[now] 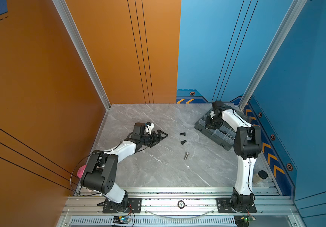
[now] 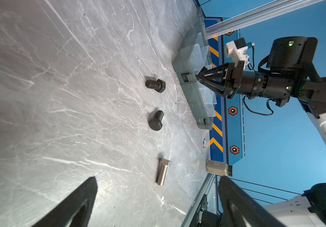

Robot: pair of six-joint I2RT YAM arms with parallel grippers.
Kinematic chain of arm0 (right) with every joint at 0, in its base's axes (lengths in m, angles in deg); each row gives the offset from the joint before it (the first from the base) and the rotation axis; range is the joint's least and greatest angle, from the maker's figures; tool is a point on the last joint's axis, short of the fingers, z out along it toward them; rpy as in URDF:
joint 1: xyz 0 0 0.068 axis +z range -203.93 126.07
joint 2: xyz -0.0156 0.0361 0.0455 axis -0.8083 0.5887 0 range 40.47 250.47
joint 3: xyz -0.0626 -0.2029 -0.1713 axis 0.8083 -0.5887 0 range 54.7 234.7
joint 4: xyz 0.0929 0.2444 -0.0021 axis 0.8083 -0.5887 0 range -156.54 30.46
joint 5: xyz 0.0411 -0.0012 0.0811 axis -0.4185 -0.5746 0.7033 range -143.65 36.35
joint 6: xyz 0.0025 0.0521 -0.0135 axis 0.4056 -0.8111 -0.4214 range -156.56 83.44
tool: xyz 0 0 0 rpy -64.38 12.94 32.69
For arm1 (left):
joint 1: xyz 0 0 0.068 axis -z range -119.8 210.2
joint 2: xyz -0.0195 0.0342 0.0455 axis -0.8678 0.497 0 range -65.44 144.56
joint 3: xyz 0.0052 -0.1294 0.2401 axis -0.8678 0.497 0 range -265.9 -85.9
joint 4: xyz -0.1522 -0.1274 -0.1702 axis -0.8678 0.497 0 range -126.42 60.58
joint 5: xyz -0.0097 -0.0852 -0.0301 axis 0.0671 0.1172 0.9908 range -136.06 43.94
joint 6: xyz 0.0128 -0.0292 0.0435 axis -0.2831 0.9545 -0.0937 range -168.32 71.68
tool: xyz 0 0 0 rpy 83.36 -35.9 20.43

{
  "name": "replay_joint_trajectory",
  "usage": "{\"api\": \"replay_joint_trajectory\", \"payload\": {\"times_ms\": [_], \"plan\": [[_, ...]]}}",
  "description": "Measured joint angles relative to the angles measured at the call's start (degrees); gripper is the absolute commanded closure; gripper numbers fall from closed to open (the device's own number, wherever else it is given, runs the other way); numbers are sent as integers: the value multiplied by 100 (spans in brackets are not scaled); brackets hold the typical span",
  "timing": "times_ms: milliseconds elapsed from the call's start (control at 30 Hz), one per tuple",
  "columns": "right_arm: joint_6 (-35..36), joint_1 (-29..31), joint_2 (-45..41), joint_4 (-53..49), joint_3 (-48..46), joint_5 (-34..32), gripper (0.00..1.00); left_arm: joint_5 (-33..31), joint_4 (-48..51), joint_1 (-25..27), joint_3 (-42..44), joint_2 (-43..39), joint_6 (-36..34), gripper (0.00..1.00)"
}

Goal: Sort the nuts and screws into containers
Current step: 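Lower the black bolt into an empty compartment and open the right gripper, then move the right gripper back over another black hex bolt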

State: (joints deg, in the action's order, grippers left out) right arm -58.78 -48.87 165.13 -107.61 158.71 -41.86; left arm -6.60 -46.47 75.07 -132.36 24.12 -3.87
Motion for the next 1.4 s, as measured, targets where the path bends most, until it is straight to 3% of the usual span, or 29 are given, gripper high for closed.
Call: {"api": "replay_joint_trajectory", "payload": {"times_ms": [300,500,800,1400], "plan": [[63,-13,-96,-98,-33,4,62,0,4,0,28,-42,-2,2],[101,153,-1021,-149,-254,2,61,-2,52,-22,28,-52,-26,2],[72,811,-2004,-140,-621,-4,58,-4,90,-37,26,-52,-48,2],[-1200,2385,-1869,957,-2041,-262,54,0,83,-203,28,-52,-48,2]]}}
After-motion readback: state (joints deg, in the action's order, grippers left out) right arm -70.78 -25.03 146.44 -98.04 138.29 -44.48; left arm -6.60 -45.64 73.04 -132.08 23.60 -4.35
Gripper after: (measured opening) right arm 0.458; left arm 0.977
